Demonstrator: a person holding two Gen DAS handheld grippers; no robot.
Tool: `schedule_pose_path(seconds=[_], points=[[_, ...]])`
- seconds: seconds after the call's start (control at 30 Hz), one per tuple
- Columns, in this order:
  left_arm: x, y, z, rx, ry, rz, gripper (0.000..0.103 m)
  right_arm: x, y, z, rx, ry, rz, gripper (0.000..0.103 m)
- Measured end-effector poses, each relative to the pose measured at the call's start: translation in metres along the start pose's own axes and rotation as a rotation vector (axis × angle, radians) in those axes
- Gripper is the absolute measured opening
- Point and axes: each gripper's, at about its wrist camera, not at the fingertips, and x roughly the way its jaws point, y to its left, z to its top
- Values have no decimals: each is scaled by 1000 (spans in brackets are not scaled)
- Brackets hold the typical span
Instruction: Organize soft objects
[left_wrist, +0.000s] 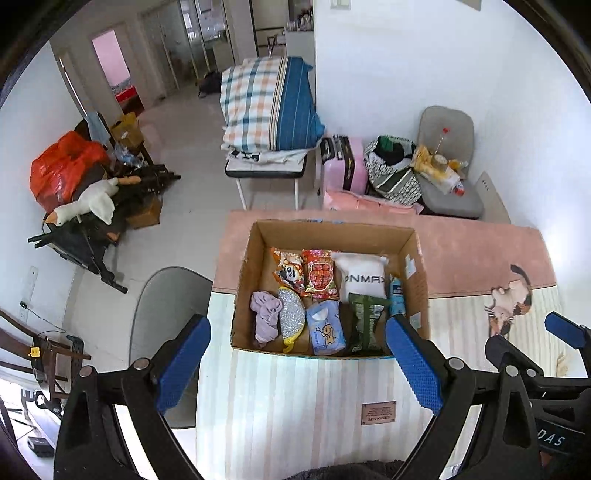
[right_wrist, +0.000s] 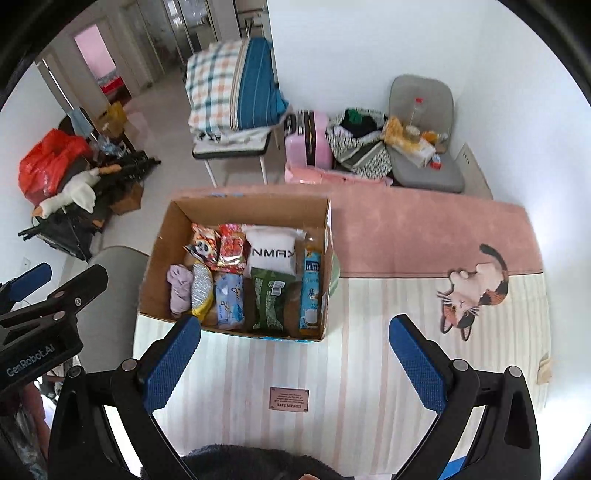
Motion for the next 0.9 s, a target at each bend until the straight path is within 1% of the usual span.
schedule_pose_path(seconds=[0.23, 0.43, 0.7, 0.9], points=[[-42, -1, -10, 3, -49, -19, 97, -59, -1, -13, -13, -92, -8, 103], [-63, 0, -15, -12, -75, -24, 97, -92, 0, -17, -26, -136, -16, 103], [-68, 1, -18, -17, -76, -25, 97, -114, -2, -20, -30, -177, -36, 103], [-72, 2, -22, -29, -76, -25, 97, -117, -2, -21, -31, -180, -44, 103]])
